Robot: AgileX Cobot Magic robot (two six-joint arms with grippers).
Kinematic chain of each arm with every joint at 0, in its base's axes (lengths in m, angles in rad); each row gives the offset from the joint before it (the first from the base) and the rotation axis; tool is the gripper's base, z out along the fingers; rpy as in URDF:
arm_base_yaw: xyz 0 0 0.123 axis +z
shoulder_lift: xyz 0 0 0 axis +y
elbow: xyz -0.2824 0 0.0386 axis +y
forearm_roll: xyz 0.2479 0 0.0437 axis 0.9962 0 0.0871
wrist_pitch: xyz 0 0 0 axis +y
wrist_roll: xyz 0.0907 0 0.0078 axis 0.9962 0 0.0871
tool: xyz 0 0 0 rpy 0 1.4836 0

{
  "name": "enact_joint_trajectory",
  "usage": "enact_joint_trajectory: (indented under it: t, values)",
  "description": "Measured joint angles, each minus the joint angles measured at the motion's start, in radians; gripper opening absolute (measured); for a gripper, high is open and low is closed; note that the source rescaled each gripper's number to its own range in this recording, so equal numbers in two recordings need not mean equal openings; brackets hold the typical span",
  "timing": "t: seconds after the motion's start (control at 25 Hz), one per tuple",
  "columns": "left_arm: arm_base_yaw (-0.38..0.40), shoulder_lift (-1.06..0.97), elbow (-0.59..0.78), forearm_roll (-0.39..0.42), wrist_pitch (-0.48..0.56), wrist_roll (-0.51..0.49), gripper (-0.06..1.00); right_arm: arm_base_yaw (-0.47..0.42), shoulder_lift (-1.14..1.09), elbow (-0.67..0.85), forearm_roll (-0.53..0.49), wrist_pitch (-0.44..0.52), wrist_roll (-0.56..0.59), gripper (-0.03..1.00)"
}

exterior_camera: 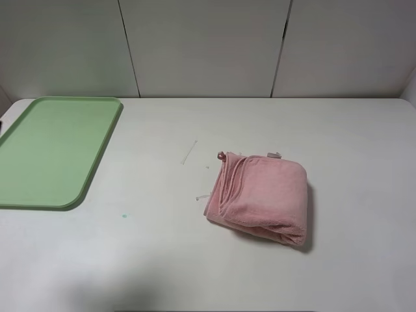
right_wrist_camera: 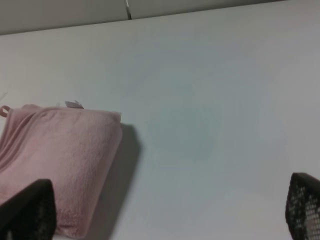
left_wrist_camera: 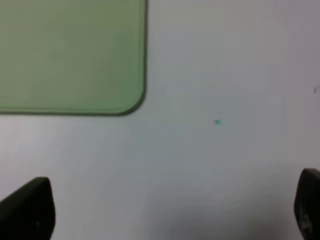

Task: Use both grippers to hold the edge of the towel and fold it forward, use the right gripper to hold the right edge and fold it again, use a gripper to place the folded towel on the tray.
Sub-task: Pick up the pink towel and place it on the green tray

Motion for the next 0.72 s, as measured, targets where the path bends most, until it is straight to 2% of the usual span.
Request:
enact_joint_trajectory:
  t: [0.24, 0.48, 0.72]
  values:
    - [-0.173, 0.293, -0.09, -0.001, -0.117, -0.038, 0.96, 0.0, 0.0, 0.0, -0.001, 0.0, 0.0, 1.0]
    - [-0.361, 0.52, -0.17, -0.004, -0.211, -0.13, 0.96, 0.0, 0.0, 0.0, -0.001, 0.0, 0.0, 1.0]
    - [-0.508, 0.704, -0.235, -0.005, -0.308, -0.147, 0.96, 0.0, 0.0, 0.0, -0.001, 0.0, 0.0, 1.0]
